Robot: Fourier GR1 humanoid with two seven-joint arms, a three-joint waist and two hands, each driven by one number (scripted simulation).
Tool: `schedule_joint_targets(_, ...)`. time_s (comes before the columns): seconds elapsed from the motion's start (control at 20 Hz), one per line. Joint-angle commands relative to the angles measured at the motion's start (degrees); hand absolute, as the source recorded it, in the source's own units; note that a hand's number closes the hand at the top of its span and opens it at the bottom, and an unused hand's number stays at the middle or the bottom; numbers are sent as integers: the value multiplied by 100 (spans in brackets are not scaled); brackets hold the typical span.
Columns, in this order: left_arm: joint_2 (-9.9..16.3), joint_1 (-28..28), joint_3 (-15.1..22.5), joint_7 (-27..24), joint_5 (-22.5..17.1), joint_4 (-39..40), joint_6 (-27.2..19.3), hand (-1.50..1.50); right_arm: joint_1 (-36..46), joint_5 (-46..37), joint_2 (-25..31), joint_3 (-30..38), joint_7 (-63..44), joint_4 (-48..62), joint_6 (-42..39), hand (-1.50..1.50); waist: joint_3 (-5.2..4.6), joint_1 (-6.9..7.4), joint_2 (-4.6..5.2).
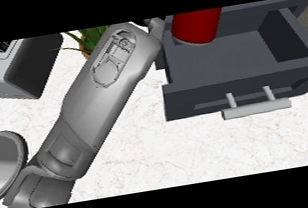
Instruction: Pick up the can, place it into the drawer and close the drawer
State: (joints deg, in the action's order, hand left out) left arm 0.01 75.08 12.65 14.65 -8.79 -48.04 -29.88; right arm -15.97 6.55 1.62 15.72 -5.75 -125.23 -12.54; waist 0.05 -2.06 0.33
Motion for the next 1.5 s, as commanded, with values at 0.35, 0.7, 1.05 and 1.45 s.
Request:
schedule_joint_targets(0.35, -1, 1108, 566, -335, -839, 1517, -272, 150, 499, 46, 206, 140, -77, 391, 0, -150, 7, -109, 35)
schedule_joint_targets(0.7, -1, 729, 1347, -827, -1492, 1696, -496, 150, 708, 38, 223, 77, -359, 269, 105, -150, 8, -256, 53)
schedule_joint_targets(1.05, -1, 1185, 1389, -1105, -1651, 2384, -657, 150, 827, -135, 190, -91, -309, 302, 118, -150, 11, -346, 94)
schedule_joint_targets(1.45, -1, 767, 1914, -1488, -1862, 2572, -773, 150, 677, -175, 58, -181, -121, 257, 100, -150, 11, -430, 106)
